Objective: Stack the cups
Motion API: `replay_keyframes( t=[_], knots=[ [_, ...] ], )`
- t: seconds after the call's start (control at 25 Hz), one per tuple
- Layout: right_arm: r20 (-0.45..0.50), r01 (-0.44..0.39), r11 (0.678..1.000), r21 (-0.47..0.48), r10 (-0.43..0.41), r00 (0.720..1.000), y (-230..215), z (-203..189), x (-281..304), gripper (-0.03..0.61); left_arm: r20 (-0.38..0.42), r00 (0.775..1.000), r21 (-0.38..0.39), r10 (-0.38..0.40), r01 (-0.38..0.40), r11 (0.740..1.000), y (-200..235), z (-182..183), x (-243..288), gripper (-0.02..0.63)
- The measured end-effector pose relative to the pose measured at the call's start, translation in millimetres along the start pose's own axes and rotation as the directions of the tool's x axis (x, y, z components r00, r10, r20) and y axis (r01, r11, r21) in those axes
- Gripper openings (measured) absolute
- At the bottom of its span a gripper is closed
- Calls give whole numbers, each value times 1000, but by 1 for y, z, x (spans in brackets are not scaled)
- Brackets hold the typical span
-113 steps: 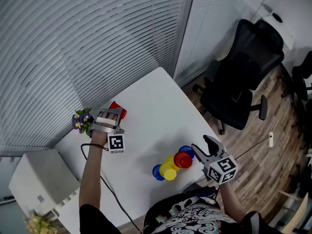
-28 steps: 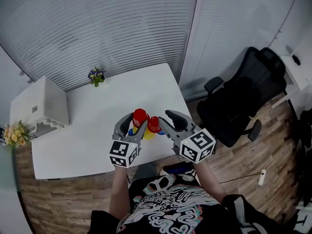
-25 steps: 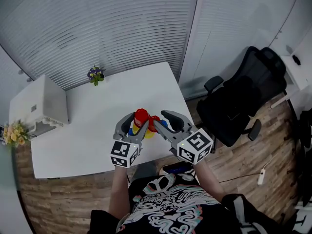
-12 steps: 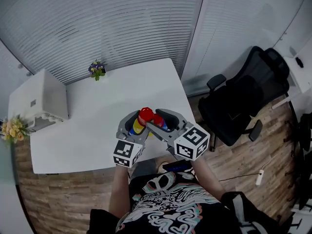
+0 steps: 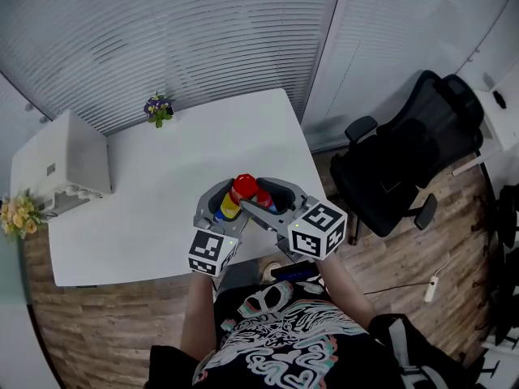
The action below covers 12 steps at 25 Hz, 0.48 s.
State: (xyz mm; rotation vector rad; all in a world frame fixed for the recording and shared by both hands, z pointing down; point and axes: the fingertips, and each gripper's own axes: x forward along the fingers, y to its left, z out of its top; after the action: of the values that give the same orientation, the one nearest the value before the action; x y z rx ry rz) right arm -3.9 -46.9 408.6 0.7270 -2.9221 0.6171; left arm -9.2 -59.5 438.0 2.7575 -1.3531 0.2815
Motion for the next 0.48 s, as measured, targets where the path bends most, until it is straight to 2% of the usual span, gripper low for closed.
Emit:
replay_keyframes(
  t=[0.48],
  knots=[
    [-28, 5, 1000, 8, -4, 1000, 0, -10, 5, 242, -27, 1000, -23, -1, 1, 1000, 1, -13, -1, 230]
  ],
)
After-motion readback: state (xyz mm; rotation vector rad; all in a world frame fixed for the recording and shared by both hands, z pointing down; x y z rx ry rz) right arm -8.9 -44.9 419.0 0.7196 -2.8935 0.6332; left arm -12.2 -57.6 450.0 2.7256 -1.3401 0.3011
